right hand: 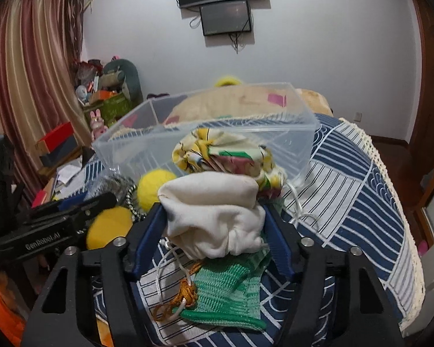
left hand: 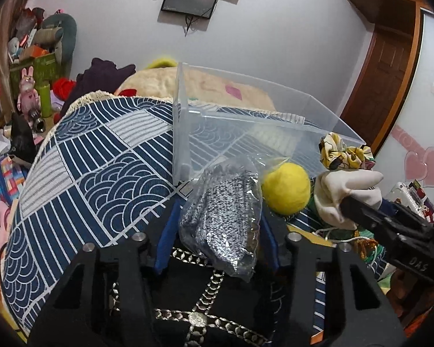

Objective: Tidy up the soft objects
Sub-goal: 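Grasp the silver mesh bag with the left tool while the right grasps the white pouch, then drop the mesh bag and white pouch into the clear box with both tools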

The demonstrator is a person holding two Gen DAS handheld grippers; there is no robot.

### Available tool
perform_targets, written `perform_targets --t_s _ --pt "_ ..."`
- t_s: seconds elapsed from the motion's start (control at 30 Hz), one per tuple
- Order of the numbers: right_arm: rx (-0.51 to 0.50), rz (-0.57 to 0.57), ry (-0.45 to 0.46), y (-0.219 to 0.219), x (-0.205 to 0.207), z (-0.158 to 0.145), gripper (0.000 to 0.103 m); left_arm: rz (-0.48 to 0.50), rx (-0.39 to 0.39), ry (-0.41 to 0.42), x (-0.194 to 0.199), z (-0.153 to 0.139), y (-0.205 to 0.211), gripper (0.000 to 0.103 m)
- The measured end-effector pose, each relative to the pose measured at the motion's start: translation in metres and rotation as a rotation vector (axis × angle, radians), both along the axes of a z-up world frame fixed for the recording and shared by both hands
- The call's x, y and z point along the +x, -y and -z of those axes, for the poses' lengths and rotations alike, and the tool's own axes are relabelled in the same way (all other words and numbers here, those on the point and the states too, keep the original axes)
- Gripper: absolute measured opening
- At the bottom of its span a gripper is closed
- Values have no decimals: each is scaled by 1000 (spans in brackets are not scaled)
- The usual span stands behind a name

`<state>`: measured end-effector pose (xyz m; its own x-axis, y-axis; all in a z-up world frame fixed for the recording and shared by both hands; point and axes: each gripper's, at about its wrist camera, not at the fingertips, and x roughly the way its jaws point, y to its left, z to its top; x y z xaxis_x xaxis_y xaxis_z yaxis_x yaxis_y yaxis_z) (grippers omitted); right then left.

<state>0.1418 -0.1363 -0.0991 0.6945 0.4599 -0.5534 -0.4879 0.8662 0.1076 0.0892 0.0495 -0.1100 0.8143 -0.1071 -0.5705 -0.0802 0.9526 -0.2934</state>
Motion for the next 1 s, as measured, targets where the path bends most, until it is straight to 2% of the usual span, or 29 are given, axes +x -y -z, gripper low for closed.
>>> perform_targets --t_s 0.07,0.17,0.23,0.3,0.57,0.83,1.0 --pt "-6 -5 -4 -2 0 1 56 -1 -22 -6 0 1 -3 41" --pt "-16 -8 10 -1 -3 -1 43 -1 -50 -11 -2 0 -6 31" --pt "-9 -9 21 1 -4 -4 32 -3 -47 -10 -3 -2 -6 29" --pt "0 -10 34 5 -6 -9 28 -7 -21 -3 -7 -6 -2 27" --pt "41 -22 120 13 -23 -35 27 -15 86 117 -35 -46 15 26" --pt "79 -38 196 15 -39 -60 27 -5 85 205 -53 -81 18 26" --pt "103 -34 240 18 -39 -80 27 -6 90 238 -50 -100 15 26"
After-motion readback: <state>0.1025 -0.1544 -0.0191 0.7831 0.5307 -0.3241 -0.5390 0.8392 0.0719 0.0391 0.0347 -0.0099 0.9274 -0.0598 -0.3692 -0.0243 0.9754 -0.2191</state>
